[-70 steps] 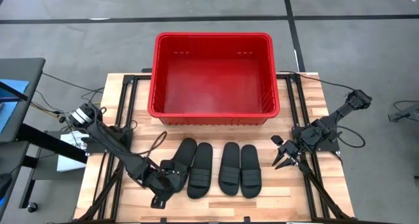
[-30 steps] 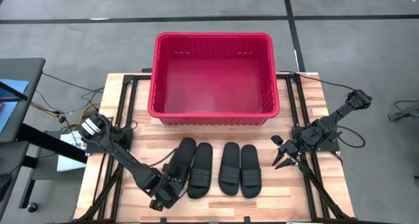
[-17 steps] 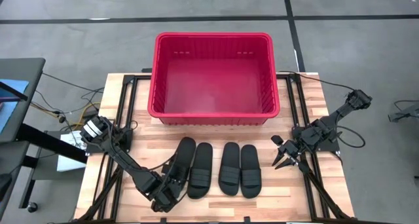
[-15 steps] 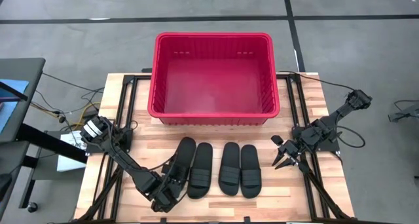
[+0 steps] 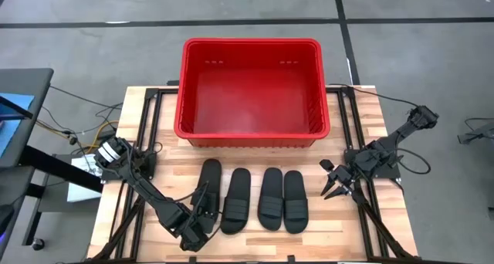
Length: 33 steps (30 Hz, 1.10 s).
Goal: Pick and place slides into bin
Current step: Put the left black slide into the red bin
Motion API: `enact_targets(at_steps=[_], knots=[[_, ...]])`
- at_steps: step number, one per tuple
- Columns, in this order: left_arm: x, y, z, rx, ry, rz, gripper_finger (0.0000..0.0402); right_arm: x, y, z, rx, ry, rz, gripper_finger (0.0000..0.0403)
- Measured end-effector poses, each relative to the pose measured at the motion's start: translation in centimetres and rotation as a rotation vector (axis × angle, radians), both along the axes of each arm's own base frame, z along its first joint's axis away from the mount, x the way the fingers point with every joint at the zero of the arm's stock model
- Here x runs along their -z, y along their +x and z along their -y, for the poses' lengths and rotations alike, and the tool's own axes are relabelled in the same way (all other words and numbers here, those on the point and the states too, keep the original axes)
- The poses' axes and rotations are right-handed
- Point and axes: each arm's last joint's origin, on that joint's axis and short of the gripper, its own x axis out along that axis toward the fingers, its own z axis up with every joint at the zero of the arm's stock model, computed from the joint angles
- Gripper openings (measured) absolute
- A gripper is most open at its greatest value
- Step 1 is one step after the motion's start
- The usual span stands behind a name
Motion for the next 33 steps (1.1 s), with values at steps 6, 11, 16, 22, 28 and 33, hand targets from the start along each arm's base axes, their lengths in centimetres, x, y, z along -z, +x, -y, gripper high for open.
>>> enact_targets(at_steps=[6, 11, 16, 22, 28, 33], knots=[[0.0, -0.5, 0.6, -0.010, -0.014, -0.003, 0.0002, 0.0, 0.0, 0.0, 0.000, 0.000, 0.000, 0.0066], [-1.0, -0.8, 1.9, -0.003, -0.004, -0.010, 0.0001, 0.0, 0.0, 0.0, 0.000, 0.000, 0.000, 0.0066], [-2.9, -0.5, 3.2, -0.029, -0.046, -0.017, 0.0000, 0.0, 0.0, 0.0, -0.001, 0.000, 0.000, 0.0066], [-4.4, -0.3, 4.3, -0.042, -0.081, 0.008, 0.0000, 0.0, 0.0, 0.0, -0.001, 0.000, 0.000, 0.0066], [-6.0, -0.7, 5.8, -0.048, -0.141, 0.024, 0.0000, 0.0, 0.0, 0.0, 0.000, 0.000, 0.000, 0.0066], [-8.0, -1.1, 7.1, -0.051, -0.194, 0.028, 0.0000, 0.0, 0.0, 0.0, -0.001, 0.000, 0.000, 0.0066]])
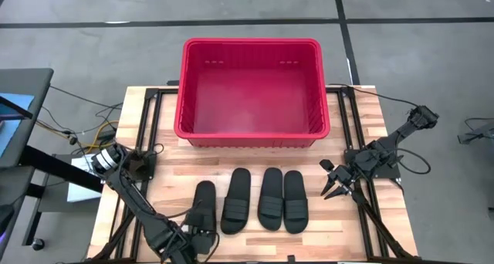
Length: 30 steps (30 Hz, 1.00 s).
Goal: Pick and place slides into bin
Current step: Put the left black slide into the red bin
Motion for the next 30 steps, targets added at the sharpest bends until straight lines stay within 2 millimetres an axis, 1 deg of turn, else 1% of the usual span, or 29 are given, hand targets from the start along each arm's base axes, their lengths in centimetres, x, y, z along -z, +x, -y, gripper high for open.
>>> enact_targets(at_steps=[6, 13, 20, 30], knots=[[-3.4, -0.3, 1.2, 0.013, -0.033, 0.020, 0.0000, 0.0, 0.0, 0.0, 0.000, 0.000, 0.000, 0.0066], [-7.9, -0.3, 1.3, 0.012, -0.040, 0.043, 0.0000, 0.0, 0.0, 0.0, 0.000, 0.000, 0.000, 0.0066], [-12.0, -0.7, 0.7, 0.018, -0.046, 0.053, 0.0000, 0.0, 0.0, 0.0, 0.000, 0.000, 0.000, 0.0066], [-16.8, -1.9, -0.8, 0.022, -0.032, 0.052, 0.0000, 0.0, 0.0, 0.0, 0.000, 0.000, 0.000, 0.0066]])
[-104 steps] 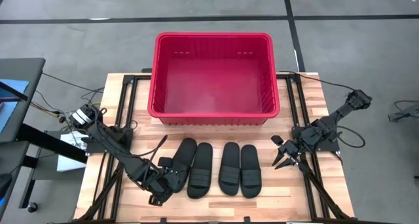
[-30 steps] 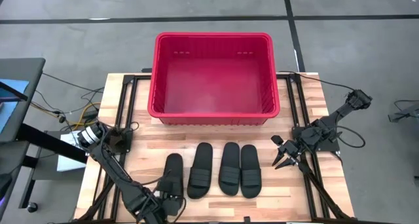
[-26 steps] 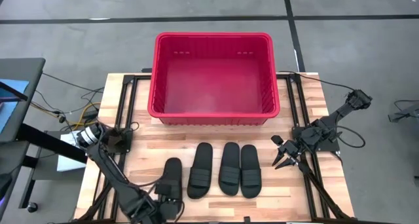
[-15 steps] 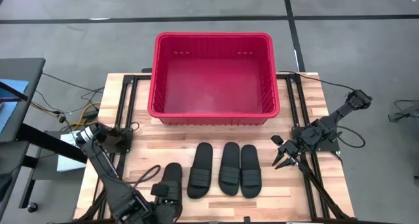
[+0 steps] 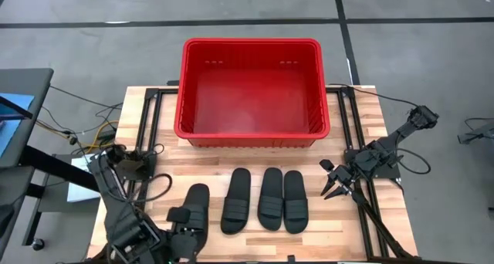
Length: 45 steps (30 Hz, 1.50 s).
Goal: Pick and place slides into bin
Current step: Put the left black slide into the red bin
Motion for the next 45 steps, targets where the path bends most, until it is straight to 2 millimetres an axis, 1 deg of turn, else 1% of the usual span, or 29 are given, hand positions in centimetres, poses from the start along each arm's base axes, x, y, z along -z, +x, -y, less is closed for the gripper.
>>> enact_targets(at_steps=[6, 13, 20, 25, 33, 39, 45], knots=[[-2.6, -0.9, -1.3, -0.006, 0.012, 0.006, 0.0000, 0.0, 0.0, 0.0, 0.000, 0.000, 0.000, 0.0066], [-5.5, -1.0, -2.4, -0.021, 0.003, 0.162, 0.0000, 0.0, 0.0, 0.0, 0.000, -0.001, 0.000, 0.0066], [-6.2, -0.7, -3.6, -0.019, 0.097, 0.262, 0.0000, 0.0, 0.0, 0.0, 0.000, 0.000, 0.000, 0.0066], [-6.3, 0.0, -4.3, 0.002, 0.169, 0.306, 0.0000, 0.0, 0.0, 0.0, 0.000, 0.000, 0.000, 0.0066], [-6.6, 1.4, -5.9, 0.011, 0.374, 0.409, 0.0000, 0.0, 0.0, 0.0, 0.000, 0.000, 0.000, 0.0066], [-7.2, 2.2, -7.6, -0.040, 0.576, 0.504, 0.0000, 0.0, 0.0, 0.0, 0.000, 0.000, 0.000, 0.0066], [-8.2, 2.6, -9.8, -0.106, 0.670, 0.541, 0.0000, 0.0, 0.0, 0.0, 0.000, 0.000, 0.000, 0.0066]])
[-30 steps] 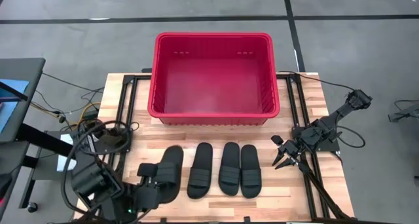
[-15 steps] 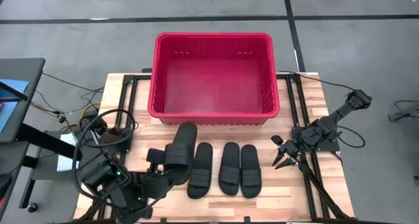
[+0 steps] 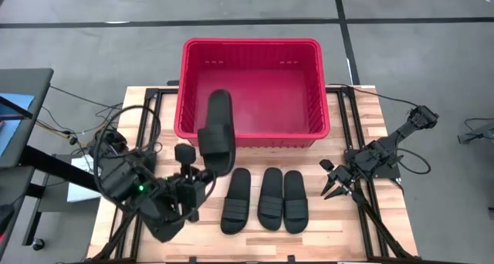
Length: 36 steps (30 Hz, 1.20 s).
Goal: Pick and place slides into bin
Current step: Put the left black slide into the red bin
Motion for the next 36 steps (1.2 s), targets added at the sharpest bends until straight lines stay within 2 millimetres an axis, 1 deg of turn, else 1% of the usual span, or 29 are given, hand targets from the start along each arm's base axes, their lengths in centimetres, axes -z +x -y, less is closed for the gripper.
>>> enact_targets(at_steps=[6, 10, 19, 24, 26, 29, 32, 36], knots=[[-1.3, 0.2, -3.2, -0.084, 0.009, 0.034, 0.0000, 0.0, 0.0, 0.0, 0.000, 0.000, 0.000, 0.0066], [-2.4, -0.2, -5.7, -0.113, 0.036, 0.034, 0.0000, 0.0, 0.0, 0.0, 0.000, 0.000, 0.000, 0.0066], [-4.8, -2.3, -11.8, -0.124, -0.030, 0.003, 0.0000, 0.0, 0.0, 0.0, 0.000, 0.000, 0.000, 0.0066], [-5.6, -3.6, -14.7, -0.124, -0.034, -0.020, 0.0000, 0.0, 0.0, 0.0, -0.001, 0.000, 0.000, 0.0066], [-5.5, -4.0, -15.7, -0.122, -0.036, -0.046, 0.0000, 0.0, 0.0, 0.0, 0.000, 0.000, 0.000, 0.0066], [-4.8, -3.9, -17.3, -0.103, -0.043, -0.078, 0.0000, 0.0, 0.0, 0.0, 0.000, 0.000, 0.000, 0.0066], [-3.5, -3.5, -18.8, -0.054, -0.056, -0.102, 0.0000, 0.0, 0.0, 0.0, 0.000, 0.000, 0.000, 0.0066], [-1.8, -3.9, -21.1, 0.003, -0.081, -0.083, 0.0000, 0.0, 0.0, 0.0, 0.000, 0.000, 0.000, 0.0066]])
